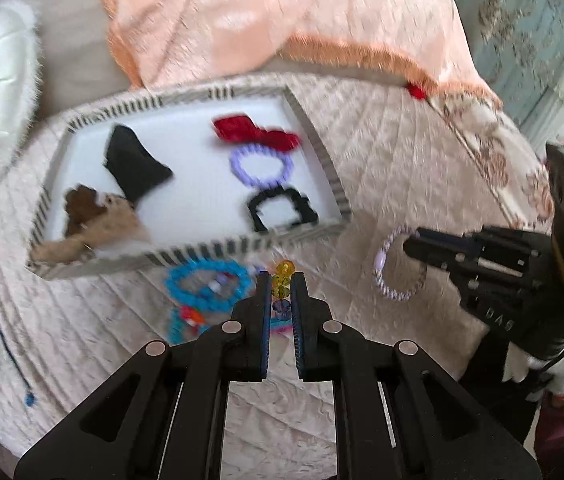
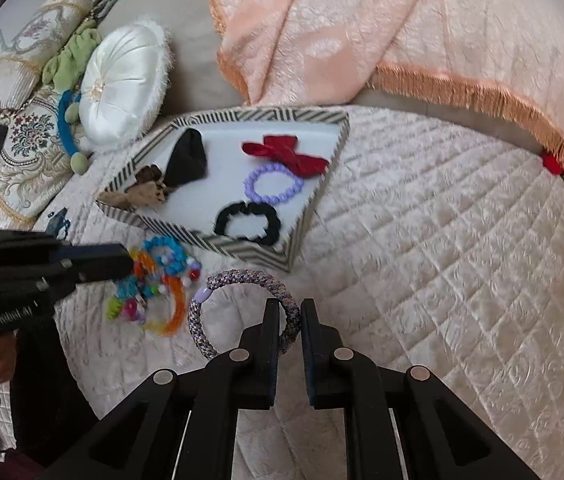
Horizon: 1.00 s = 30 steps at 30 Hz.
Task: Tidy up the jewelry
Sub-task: 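Carry both held bracelets over the tray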
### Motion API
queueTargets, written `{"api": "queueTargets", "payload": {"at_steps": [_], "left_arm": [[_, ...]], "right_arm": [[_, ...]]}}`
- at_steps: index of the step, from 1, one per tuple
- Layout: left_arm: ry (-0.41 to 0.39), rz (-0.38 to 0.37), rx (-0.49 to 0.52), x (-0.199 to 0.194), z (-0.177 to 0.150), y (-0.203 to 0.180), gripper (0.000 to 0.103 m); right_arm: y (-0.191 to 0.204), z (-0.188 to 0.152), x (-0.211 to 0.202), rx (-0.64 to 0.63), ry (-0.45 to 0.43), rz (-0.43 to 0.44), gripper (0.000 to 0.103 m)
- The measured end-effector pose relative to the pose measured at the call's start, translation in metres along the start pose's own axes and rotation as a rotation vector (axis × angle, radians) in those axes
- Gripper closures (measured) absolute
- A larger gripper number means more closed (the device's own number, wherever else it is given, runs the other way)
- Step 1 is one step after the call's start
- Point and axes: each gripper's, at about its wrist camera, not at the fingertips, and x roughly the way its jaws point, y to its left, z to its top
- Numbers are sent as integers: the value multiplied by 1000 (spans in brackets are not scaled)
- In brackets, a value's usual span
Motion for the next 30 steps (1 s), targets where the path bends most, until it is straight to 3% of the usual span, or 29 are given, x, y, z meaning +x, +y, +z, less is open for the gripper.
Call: {"api": "queueTargets", "payload": {"at_steps": [12, 30], "left_arm": [[-75, 116, -62, -25, 33, 43, 95], [-96, 220, -127, -24, 69, 101, 95]], "right_arm": [[26, 39, 13, -64, -11, 21, 93], [46, 89, 48, -84, -16, 27, 93]]}}
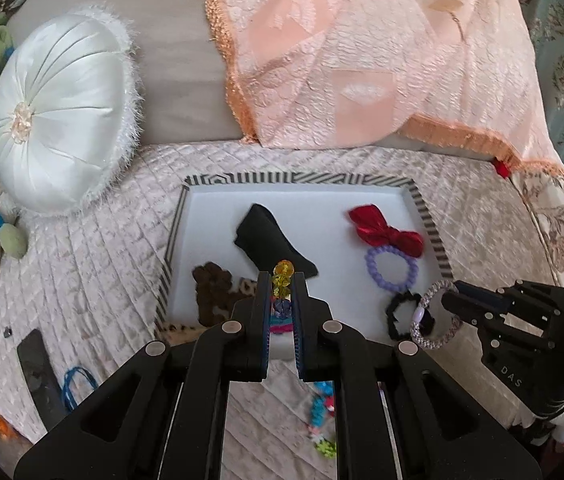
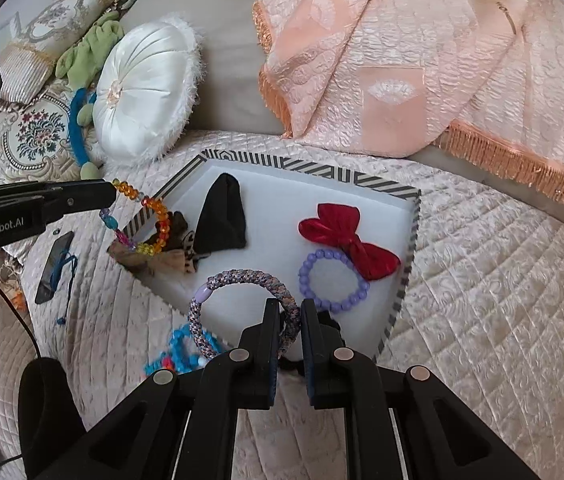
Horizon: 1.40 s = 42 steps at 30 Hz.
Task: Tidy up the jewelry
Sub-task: 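Carry both held bracelets over the tray, then open both tools to drop the bracelets in the tray and withdraw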
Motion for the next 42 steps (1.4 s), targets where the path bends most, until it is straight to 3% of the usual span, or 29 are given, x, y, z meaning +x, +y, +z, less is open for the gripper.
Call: {"api": "queueTargets", "payload": {"at_steps": [12, 19, 30, 36, 37, 39, 40, 42], "left_arm": [[22, 58, -57, 34, 20, 31, 95], [46, 47, -129, 61, 32, 57, 95], [160, 68, -243, 124, 12, 88, 95], [165, 59, -288, 130, 9, 98, 93], [168, 57, -293, 130, 9, 98, 89], [164, 52, -288, 126, 7, 96, 69], [162, 46, -287, 125, 6, 95, 57], [160, 33, -287, 121, 4, 91, 54]], "right_arm": [[2, 27, 39, -4, 41, 5, 93], [6, 36, 69, -11, 85, 8, 93], [12, 26, 117, -37, 184, -15, 93], [7, 24, 122, -6, 174, 3, 91], [7, 23, 121, 1, 173, 9, 86], [7, 22, 118, 13, 167, 27, 75], [8, 21, 116, 17, 161, 36, 75], [10, 19, 113, 19, 154, 43, 75]]}}
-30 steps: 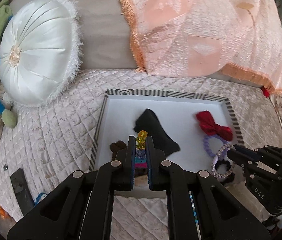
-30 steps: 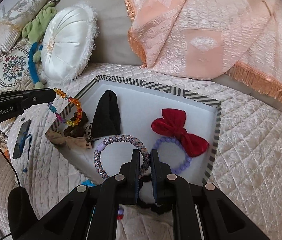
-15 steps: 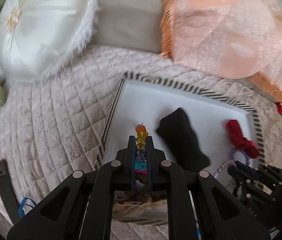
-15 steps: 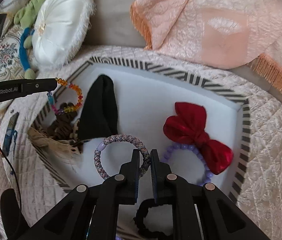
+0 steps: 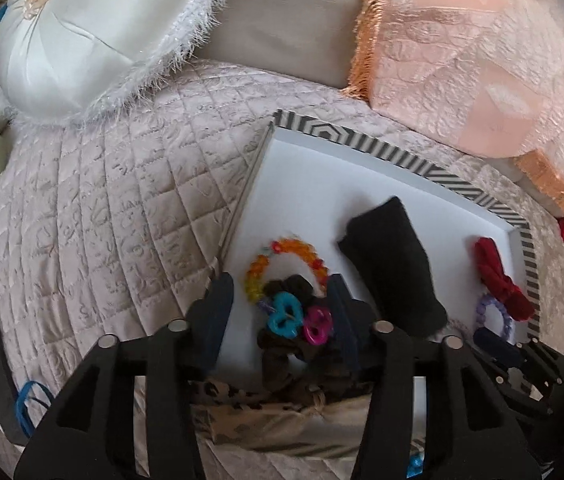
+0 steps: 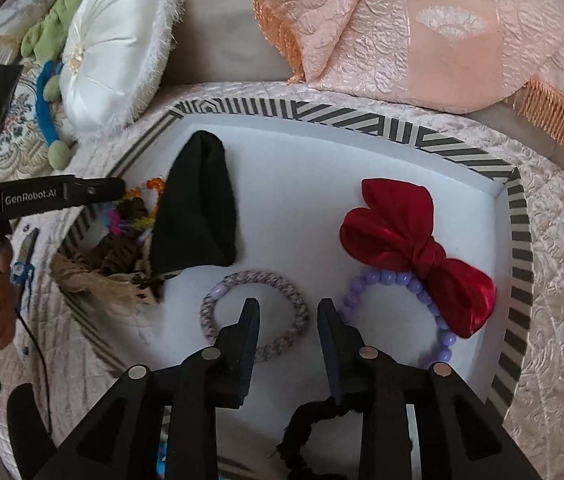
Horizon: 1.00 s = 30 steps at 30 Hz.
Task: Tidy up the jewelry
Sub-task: 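Open both tools to drop the bracelets in the tray and withdraw, then move both tools toward the remaining bead bracelets on the bed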
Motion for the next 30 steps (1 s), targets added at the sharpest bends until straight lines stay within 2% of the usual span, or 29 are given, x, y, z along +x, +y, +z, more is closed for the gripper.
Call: {"api": "queueTargets", "payload": {"at_steps": [9, 14, 19, 30], "left_arm": [[-33, 10, 5, -26, -27, -8, 54], [-46, 21, 45, -40, -47, -17, 54], [-85, 31, 84, -60, -70, -28, 54], [-129, 22, 81, -91, -122, -41, 54]], "right_arm": [[5, -17, -26, 51, -68, 16, 75], [10, -26, -37, 69, -85, 18, 75], [16, -40, -55, 86, -111, 0, 75], [34, -72, -88, 96, -156, -43, 71]]}}
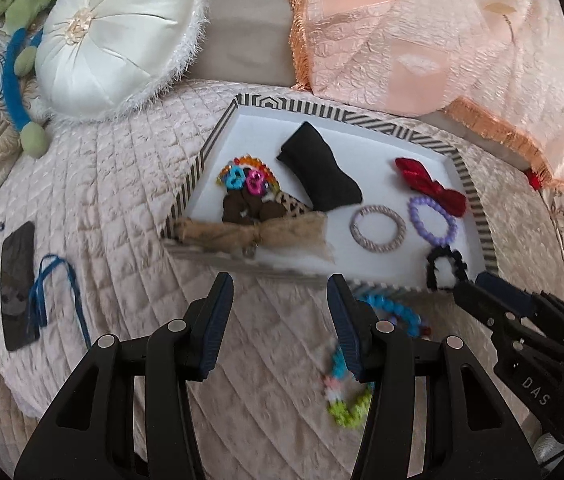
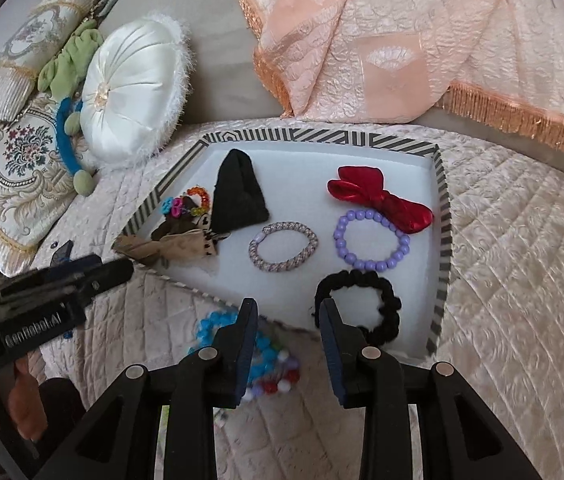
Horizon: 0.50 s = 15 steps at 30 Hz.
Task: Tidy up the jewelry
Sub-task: 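Move both tools toward the remaining bead bracelets on the bed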
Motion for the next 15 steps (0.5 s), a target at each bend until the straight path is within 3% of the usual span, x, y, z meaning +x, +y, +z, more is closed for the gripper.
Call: {"api": "queueTargets", "payload": {"at_steps": [15], "left_arm": [[-18, -7, -39, -29, -46, -10, 54]], "right_arm": [[11, -25, -42, -32, -48, -57, 66]]}}
